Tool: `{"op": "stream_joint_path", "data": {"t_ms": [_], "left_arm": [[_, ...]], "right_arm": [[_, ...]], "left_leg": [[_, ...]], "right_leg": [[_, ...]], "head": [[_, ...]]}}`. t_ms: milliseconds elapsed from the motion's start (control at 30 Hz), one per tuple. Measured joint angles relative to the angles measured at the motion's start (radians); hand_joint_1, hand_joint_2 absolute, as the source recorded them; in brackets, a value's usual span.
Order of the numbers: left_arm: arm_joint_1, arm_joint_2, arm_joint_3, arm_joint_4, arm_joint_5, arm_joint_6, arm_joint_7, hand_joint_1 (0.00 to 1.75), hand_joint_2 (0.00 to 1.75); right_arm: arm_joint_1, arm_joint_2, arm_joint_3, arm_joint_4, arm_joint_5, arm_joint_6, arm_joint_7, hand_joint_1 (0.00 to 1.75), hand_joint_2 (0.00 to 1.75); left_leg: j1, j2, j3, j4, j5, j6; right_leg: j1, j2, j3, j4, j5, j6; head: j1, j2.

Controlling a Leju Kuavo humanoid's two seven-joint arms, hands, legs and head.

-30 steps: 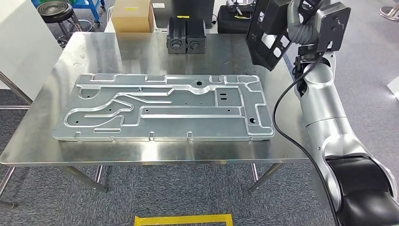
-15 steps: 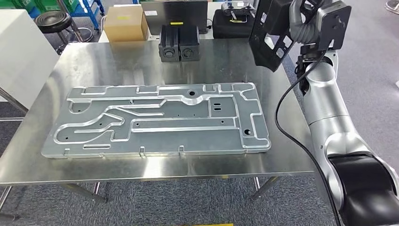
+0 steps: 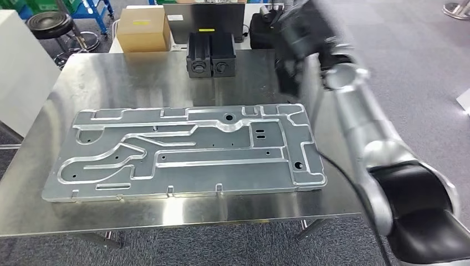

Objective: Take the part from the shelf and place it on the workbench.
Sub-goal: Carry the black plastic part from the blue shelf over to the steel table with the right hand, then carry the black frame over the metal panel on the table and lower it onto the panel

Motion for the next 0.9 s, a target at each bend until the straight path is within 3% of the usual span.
{"op": "stream_joint_path", "data": {"t_ms": [67, 100, 167, 233, 267, 333, 400, 467, 533, 567, 600, 633, 700, 733, 767, 900], "left_arm": [[-0.042, -0.006, -0.007, -0.003, 0.004, 0.0, 0.017, 0.0, 1.75], [-0.059, -0.011, -0.011, -0.004, -0.005, -0.001, 0.021, 0.0, 1.75], [-0.073, -0.021, -0.015, -0.008, -0.031, -0.002, 0.023, 0.0, 1.75], [-0.054, -0.027, -0.016, -0.011, -0.041, -0.002, 0.023, 0.0, 1.75], [-0.043, -0.027, -0.016, -0.011, -0.034, -0.002, 0.024, 0.0, 1.75], [-0.035, -0.026, -0.016, -0.012, -0.008, -0.002, 0.024, 0.0, 1.75], [-0.041, -0.026, -0.016, -0.012, 0.007, -0.003, 0.023, 0.0, 1.75], [-0.046, -0.026, -0.016, -0.013, 0.007, -0.006, 0.022, 0.0, 1.75], [-0.048, -0.027, -0.016, -0.013, 0.005, -0.008, 0.023, 0.0, 1.75], [-0.049, -0.027, -0.016, -0.013, 0.005, -0.008, 0.023, 0.0, 1.75], [-0.048, -0.027, -0.016, -0.013, 0.005, -0.008, 0.023, 0.0, 1.75], [-0.048, -0.027, -0.016, -0.013, 0.005, -0.008, 0.022, 0.0, 1.75], [-0.047, -0.027, -0.015, -0.013, 0.007, -0.01, 0.017, 0.0, 1.75], [-0.047, -0.027, -0.014, -0.013, 0.008, -0.012, 0.013, 0.0, 1.75], [-0.047, -0.028, -0.013, -0.013, 0.008, -0.016, 0.009, 0.0, 1.75], [-0.042, -0.031, -0.012, -0.013, 0.008, -0.027, -0.009, 0.0, 1.75]], "right_arm": [[-0.009, 0.1, 0.19, 0.101, 0.374, 0.036, 0.14, 1.75, 1.75], [-0.004, 0.128, 0.28, 0.137, 0.527, 0.042, 0.157, 1.75, 1.75], [0.001, 0.157, 0.405, 0.203, 0.699, 0.049, 0.165, 1.75, 1.75], [-0.006, 0.167, 0.467, 0.242, 0.689, 0.05, 0.167, 1.75, 1.75], [-0.014, 0.173, 0.489, 0.254, 0.647, 0.051, 0.167, 1.75, 1.75], [-0.027, 0.186, 0.528, 0.275, 0.575, 0.051, 0.166, 1.75, 1.75], [-0.028, 0.195, 0.555, 0.291, 0.555, 0.052, 0.164, 1.75, 1.75], [-0.031, 0.203, 0.573, 0.305, 0.554, 0.061, 0.165, 1.75, 1.75], [-0.034, 0.209, 0.589, 0.32, 0.558, 0.079, 0.167, 1.75, 1.75], [-0.033, 0.212, 0.596, 0.328, 0.561, 0.091, 0.168, 1.75, 1.75], [-0.033, 0.215, 0.603, 0.335, 0.565, 0.104, 0.169, 1.75, 1.75], [-0.033, 0.219, 0.608, 0.34, 0.569, 0.116, 0.169, 1.75, 1.75], [-0.035, 0.227, 0.616, 0.346, 0.576, 0.138, 0.168, 1.75, 1.75], [-0.036, 0.232, 0.619, 0.349, 0.579, 0.147, 0.168, 1.75, 1.75], [-0.037, 0.237, 0.621, 0.352, 0.582, 0.155, 0.168, 1.75, 1.75], [-0.041, 0.254, 0.632, 0.358, 0.59, 0.167, 0.168, 1.75, 1.75]], "left_leg": [[0.001, 0.005, 0.009, 0.001, -0.008, 0.003], [0.003, -0.007, 0.014, 0.002, -0.011, 0.003], [0.008, -0.044, 0.023, 0.007, -0.018, -0.003], [0.01, -0.062, 0.025, 0.01, -0.023, -0.014], [0.01, -0.06, 0.023, 0.011, -0.025, -0.021], [0.009, -0.048, 0.02, 0.01, -0.028, -0.034], [0.01, -0.036, 0.021, 0.017, -0.041, -0.044], [0.011, -0.029, -0.009, 0.09, -0.081, -0.05], [0.014, -0.026, -0.08, 0.226, -0.134, -0.057], [0.015, -0.025, -0.11, 0.277, -0.145, -0.06], [0.016, -0.025, -0.124, 0.292, -0.137, -0.063], [0.017, -0.023, -0.118, 0.268, -0.11, -0.065], [0.021, -0.021, -0.062, 0.139, -0.038, -0.066], [0.021, -0.02, -0.036, 0.081, -0.017, -0.063], [0.02, -0.02, -0.02, 0.045, -0.009, -0.058], [0.018, -0.019, -0.012, 0.034, -0.017, -0.031]], "right_leg": [[-0.007, -0.002, -0.063, 0.106, -0.017, 0.005], [-0.01, -0.002, -0.069, 0.11, 0.001, 0.006], [-0.012, -0.002, -0.033, 0.009, 0.079, -0.002], [-0.003, -0.009, 0.008, -0.115, 0.137, -0.026], [0.002, -0.012, 0.014, -0.147, 0.148, -0.035], [0.007, -0.006, 0.012, -0.165, 0.147, -0.04], [0.0, 0.002, 0.021, -0.178, 0.15, -0.041], [-0.006, 0.004, 0.035, -0.191, 0.151, -0.045], [-0.003, 0.007, 0.039, -0.191, 0.147, -0.05], [-0.003, 0.008, 0.04, -0.189, 0.144, -0.05], [-0.002, 0.01, 0.041, -0.187, 0.141, -0.049], [-0.003, 0.012, 0.043, -0.183, 0.137, -0.047], [-0.003, 0.015, 0.047, -0.172, 0.124, -0.04], [-0.001, 0.016, 0.046, -0.165, 0.119, -0.035], [0.001, 0.017, 0.044, -0.16, 0.115, -0.03], [0.003, 0.019, 0.039, -0.149, 0.103, -0.014]], "head": [[0.0, 0.0], [0.0, 0.0], [0.0, 0.0], [0.0, 0.0], [0.0, 0.0], [0.0, 0.0], [0.0, 0.0], [0.0, 0.0], [-0.001, 0.0], [-0.001, 0.0], [-0.001, 0.0], [-0.001, 0.0], [-0.001, 0.0], [-0.001, 0.0], [0.0, 0.0], [0.0, 0.0]]}}
